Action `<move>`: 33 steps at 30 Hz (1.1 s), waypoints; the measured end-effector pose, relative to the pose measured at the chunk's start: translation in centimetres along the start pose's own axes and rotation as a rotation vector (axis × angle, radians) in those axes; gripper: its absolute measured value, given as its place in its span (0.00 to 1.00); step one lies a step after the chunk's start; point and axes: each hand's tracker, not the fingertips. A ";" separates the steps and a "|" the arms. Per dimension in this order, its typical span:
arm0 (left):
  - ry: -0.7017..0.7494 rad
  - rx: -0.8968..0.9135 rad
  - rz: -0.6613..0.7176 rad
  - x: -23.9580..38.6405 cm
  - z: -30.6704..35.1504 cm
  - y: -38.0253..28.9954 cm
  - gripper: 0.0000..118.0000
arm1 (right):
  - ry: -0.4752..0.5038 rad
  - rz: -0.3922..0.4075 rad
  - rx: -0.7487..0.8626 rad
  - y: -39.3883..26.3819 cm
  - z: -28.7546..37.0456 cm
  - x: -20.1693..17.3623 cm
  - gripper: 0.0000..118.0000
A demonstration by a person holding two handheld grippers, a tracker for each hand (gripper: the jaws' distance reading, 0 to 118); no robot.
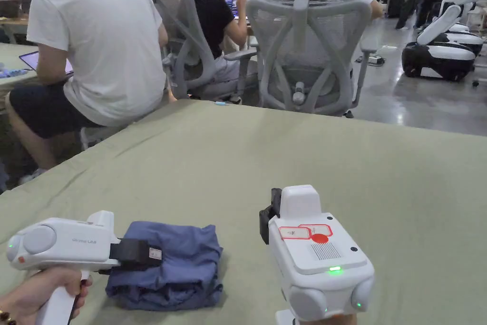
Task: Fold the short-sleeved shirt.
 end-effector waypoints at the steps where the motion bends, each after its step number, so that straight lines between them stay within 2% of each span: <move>1: -0.013 0.004 0.005 0.1 -0.3 -0.2 0.38 | 0.027 -0.018 -0.013 -0.1 -0.5 -0.5 0.01; 2: -0.007 0.023 -0.015 1.0 -0.3 -0.5 0.41 | 0.028 -0.021 -0.012 -0.1 -0.8 -1.0 0.01; 4: 0.073 0.092 -0.115 2.1 -0.1 -0.9 0.67 | 0.029 0.000 -0.011 -0.1 -0.7 -1.3 0.01; 6: 0.222 0.210 -0.202 4.3 1.1 -1.9 1.00 | 0.063 0.044 -0.007 -0.1 -0.1 -1.0 0.01; 8: 0.299 0.335 -0.251 5.1 2.9 -1.7 0.96 | 0.054 0.105 -0.011 -0.1 0.8 -0.4 0.01; 10: 0.385 0.357 -0.286 6.7 4.7 -1.2 1.00 | 0.049 0.109 -0.007 0.1 1.5 0.7 0.01; 11: 0.431 0.383 -0.298 7.9 5.8 -1.0 0.96 | 0.045 0.122 -0.009 0.3 1.9 1.2 0.01; 12: 0.440 0.413 -0.322 9.1 6.8 -1.0 0.75 | 0.034 0.137 -0.004 0.6 2.4 1.8 0.01; 13: 0.408 0.459 -0.358 9.7 7.5 -0.7 0.50 | 0.021 0.149 0.006 1.0 2.9 2.5 0.01; 14: 0.395 0.501 -0.395 10.4 7.9 -0.5 0.18 | 0.011 0.155 0.015 1.4 3.4 3.3 0.01; 15: 0.415 0.529 -0.436 12.0 8.0 -0.6 0.00 | -0.001 0.159 0.020 2.0 3.8 4.0 0.01; 17: 0.502 0.595 -0.507 15.5 7.5 -0.8 0.00 | -0.043 0.147 0.029 3.3 4.7 5.9 0.01; 18: 0.497 0.634 -0.521 17.1 7.3 -0.8 0.00 | -0.065 0.135 0.034 4.0 5.3 7.0 0.01; 22: 0.340 0.741 -0.508 25.3 6.2 -2.8 0.00 | -0.160 0.098 0.089 6.5 9.7 12.6 0.01; 25: 0.256 0.827 -0.526 31.9 4.4 -5.5 0.00 | -0.254 0.116 0.112 7.4 15.1 17.7 0.01; 29: 0.126 0.834 -0.500 39.8 2.0 -10.2 0.00 | -0.443 0.158 0.089 6.9 23.9 24.4 0.01; 33: 0.079 0.819 -0.580 46.1 -0.9 -16.4 0.00 | -0.528 0.135 0.095 4.2 32.0 28.5 0.01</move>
